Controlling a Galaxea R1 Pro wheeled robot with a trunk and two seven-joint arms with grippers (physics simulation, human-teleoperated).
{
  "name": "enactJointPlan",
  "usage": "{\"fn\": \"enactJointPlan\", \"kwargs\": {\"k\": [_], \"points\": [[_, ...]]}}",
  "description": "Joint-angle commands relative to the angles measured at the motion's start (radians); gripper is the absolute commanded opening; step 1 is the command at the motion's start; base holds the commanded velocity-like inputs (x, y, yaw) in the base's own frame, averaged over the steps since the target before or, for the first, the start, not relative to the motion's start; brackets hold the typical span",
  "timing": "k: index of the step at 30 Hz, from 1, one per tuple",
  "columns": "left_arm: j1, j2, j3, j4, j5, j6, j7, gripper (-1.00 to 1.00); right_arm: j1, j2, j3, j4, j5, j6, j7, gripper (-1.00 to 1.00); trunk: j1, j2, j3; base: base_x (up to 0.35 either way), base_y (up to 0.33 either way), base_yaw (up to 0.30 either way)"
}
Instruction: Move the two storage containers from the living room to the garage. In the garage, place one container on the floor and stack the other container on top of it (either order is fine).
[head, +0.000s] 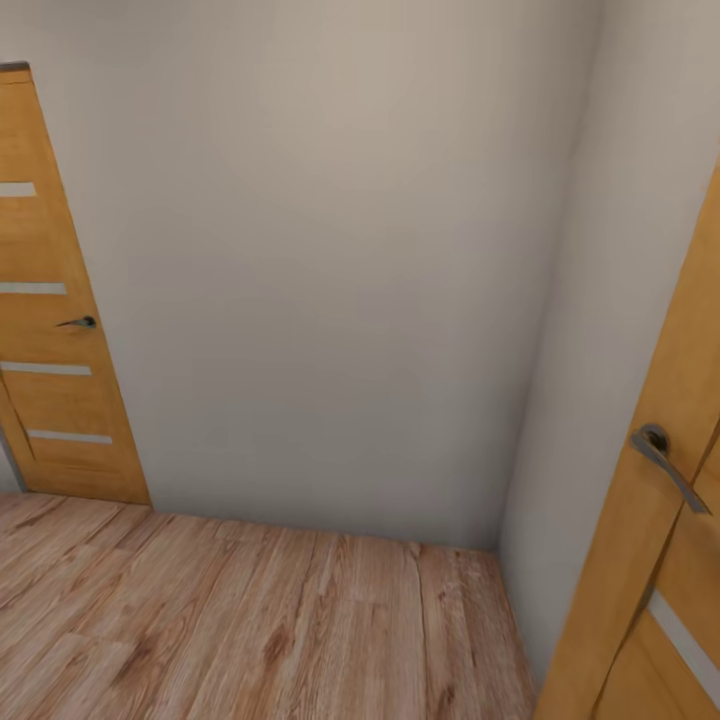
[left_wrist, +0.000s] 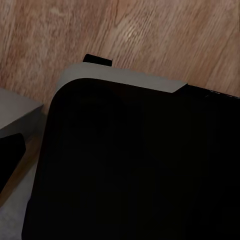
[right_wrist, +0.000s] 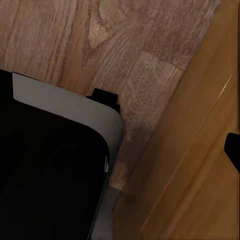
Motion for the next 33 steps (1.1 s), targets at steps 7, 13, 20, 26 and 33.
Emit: {"fn": "enactJointPlan", "kwargs": {"k": [7,13,20,26,33], "points": [[0.000,0.001,-0.001,0.000,0.010,-0.001,0.000,1.00,-0.001,0.000,0.003,0.003,-0.008,-0.001,0.004,1.00,0.000,0.000,-0.001,0.292,0.000,0.000],[0.000,0.001,-0.001,0.000,0.010,-0.001,0.000,1.00,-0.001,0.000,0.002,0.003,-0.009,-0.002,0.003,1.00,0.000,0.000,-0.001,0.318,0.000,0.062],[0.000,0.001,-0.001,0.000,0.010,-0.002,0.000,1.00,-0.001,-0.001,0.003,0.003,-0.009,-0.004,0.003,1.00,0.000,0.000,-0.001,0.287,0.000,0.245],[0.000,0.001,-0.001,-0.001,0.010,-0.002,0.000,1.00,-0.001,-0.001,0.003,0.003,-0.009,-0.005,0.003,1.00,0.000,0.000,-0.001,0.099,0.000,0.268],[0.000,0.001,0.000,-0.001,0.010,-0.002,0.000,1.00,-0.001,-0.001,0.003,0.003,-0.009,-0.005,0.003,1.00,0.000,0.000,-0.001,0.011,0.000,0.269]]}}
